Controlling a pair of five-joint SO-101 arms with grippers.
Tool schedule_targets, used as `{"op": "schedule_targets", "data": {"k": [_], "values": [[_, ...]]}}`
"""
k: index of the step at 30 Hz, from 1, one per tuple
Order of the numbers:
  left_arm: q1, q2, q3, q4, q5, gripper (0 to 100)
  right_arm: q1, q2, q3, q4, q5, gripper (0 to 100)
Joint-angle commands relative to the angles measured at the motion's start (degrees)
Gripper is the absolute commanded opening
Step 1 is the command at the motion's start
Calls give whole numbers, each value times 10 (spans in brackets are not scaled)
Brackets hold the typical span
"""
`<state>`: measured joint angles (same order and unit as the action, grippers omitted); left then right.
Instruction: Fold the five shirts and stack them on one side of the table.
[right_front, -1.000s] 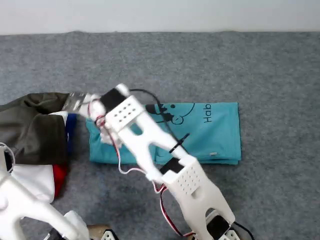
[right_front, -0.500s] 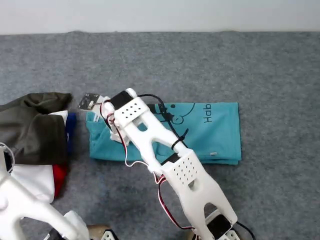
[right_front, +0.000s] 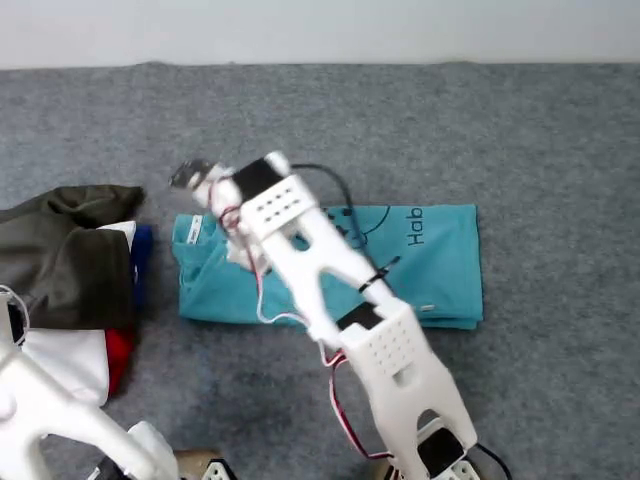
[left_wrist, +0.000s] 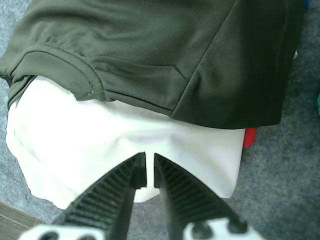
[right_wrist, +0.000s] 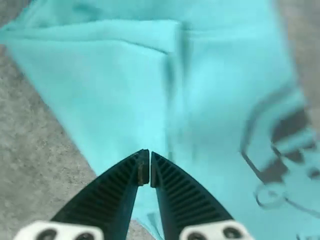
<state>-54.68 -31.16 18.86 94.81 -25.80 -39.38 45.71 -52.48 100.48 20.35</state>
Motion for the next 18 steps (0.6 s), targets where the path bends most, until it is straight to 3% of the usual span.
{"op": "schedule_targets", "data": {"k": [1,9,16,18], "values": [[-4,-14,-2,-13,-9,36,49,-73,-3,25,-41,19],[-4,-14,-2,-14,-10,36,195,-151,98,24,-104,24],[-4,-14,-2,-11,-47,37,305,-166,145,24,-167,236],[-4,-14,-2,-11,-47,37,326,-162,146,24,-188,243]]}}
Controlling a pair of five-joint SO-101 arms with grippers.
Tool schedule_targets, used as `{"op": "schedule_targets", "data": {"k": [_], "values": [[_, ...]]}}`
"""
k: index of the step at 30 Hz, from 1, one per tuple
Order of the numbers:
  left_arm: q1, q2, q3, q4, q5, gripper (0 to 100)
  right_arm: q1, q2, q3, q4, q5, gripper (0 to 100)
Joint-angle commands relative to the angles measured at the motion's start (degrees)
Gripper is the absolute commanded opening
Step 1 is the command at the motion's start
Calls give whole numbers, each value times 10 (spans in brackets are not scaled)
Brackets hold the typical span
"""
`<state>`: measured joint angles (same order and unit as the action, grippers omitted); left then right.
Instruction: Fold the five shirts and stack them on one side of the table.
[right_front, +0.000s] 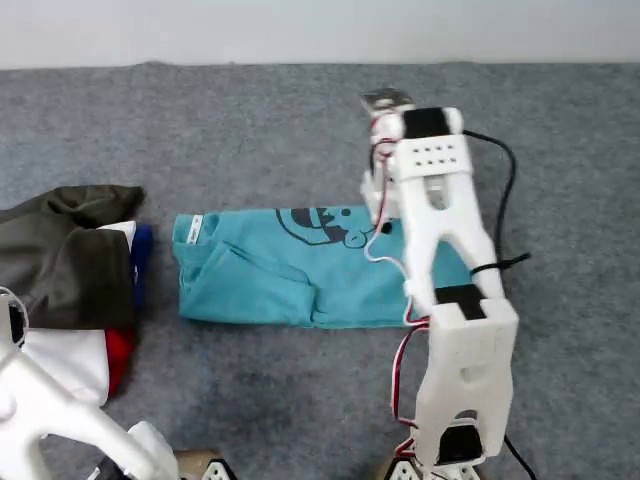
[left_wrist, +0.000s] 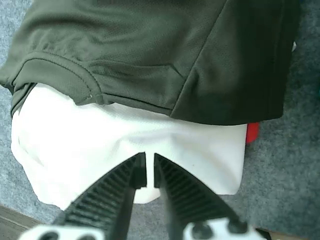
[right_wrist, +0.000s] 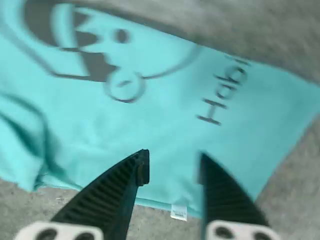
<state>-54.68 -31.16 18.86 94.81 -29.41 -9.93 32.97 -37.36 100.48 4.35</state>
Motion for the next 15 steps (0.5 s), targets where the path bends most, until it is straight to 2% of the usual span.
{"op": "schedule_targets", "data": {"k": [1,9,15], "values": [[-4,-14,-3,-11,-11,37,42,-35,-4,23,-33,243],[-4,-14,-3,-11,-25,37,109,-27,-2,22,-46,243],[-4,-14,-3,-11,-25,37,132,54,-3,16,-45,243]]}}
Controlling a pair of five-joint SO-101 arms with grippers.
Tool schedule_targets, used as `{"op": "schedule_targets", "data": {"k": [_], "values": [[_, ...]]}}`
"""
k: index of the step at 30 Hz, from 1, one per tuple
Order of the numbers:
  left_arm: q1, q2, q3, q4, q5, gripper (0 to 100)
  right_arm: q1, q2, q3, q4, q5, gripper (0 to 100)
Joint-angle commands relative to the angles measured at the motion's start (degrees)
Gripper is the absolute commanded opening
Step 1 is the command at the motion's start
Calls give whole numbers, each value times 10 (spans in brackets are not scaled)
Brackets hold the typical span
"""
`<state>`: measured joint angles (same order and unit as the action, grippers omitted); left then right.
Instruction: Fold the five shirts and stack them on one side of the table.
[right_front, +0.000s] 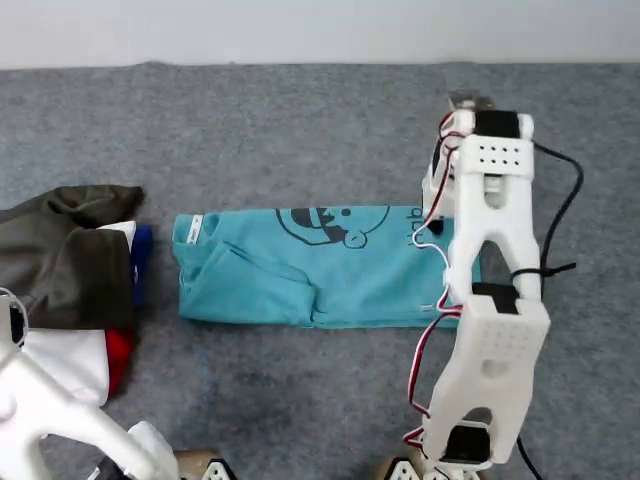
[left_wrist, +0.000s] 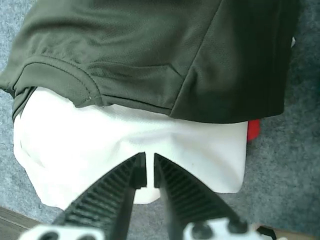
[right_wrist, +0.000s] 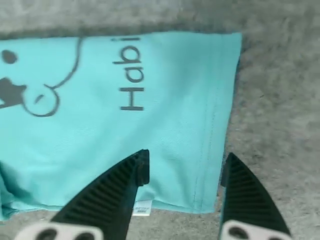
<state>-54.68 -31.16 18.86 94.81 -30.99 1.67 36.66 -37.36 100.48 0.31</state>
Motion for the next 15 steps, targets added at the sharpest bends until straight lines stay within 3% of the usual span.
{"op": "schedule_targets", "data": {"k": [1,15], "values": [[-4,-14,-3,-11,-10,37,17,29,-3,10,-4,243],[-4,-14,-2,-11,-10,37,1,165,-3,-22,18,229]]}}
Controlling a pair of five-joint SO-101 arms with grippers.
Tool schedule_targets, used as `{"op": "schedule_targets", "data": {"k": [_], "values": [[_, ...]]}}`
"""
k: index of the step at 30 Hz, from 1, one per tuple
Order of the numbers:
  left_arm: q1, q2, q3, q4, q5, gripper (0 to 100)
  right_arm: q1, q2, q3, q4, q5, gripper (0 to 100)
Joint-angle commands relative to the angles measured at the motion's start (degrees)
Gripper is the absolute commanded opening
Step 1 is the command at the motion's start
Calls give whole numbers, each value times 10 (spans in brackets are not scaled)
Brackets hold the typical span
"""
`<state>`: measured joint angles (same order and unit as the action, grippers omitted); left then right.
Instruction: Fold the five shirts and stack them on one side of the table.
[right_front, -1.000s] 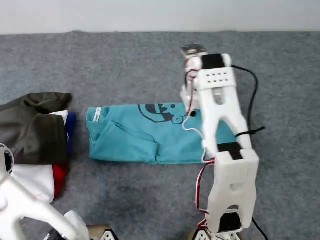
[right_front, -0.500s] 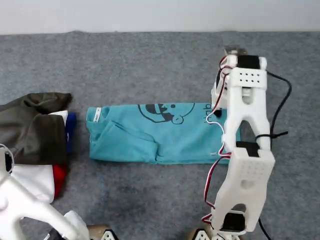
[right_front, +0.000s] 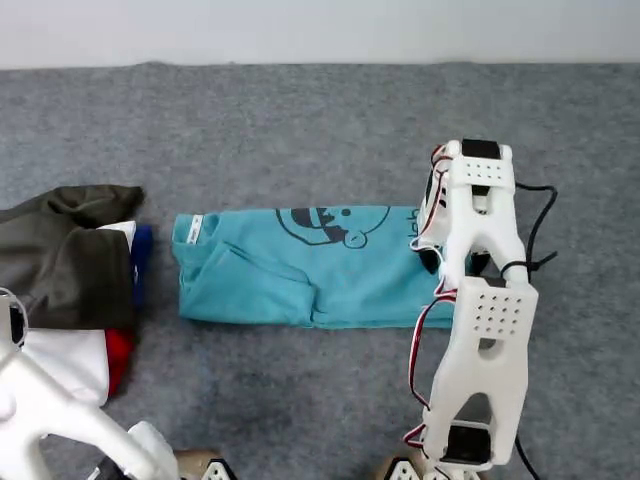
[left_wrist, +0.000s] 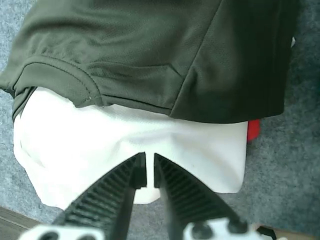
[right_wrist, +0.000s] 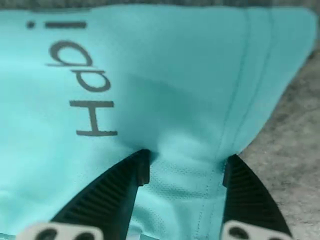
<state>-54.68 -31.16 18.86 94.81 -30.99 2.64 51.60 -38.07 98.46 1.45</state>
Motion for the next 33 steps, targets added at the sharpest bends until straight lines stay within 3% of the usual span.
{"op": "schedule_targets", "data": {"k": [1,6,12,17,25,33], "values": [[-4,-14,-2,-11,-10,37,-11,22,4,0,8,203],[-4,-14,-2,-13,-10,37,-25,25,-2,15,47,7],[28,-16,-2,-10,-10,36,-13,24,-34,43,62,9],[59,-18,-6,-9,-8,36,29,-17,-40,44,167,9],[56,-18,-3,-9,-8,36,158,-83,-44,42,346,9],[58,-18,-3,-9,-8,36,241,-82,-85,32,417,9]]}}
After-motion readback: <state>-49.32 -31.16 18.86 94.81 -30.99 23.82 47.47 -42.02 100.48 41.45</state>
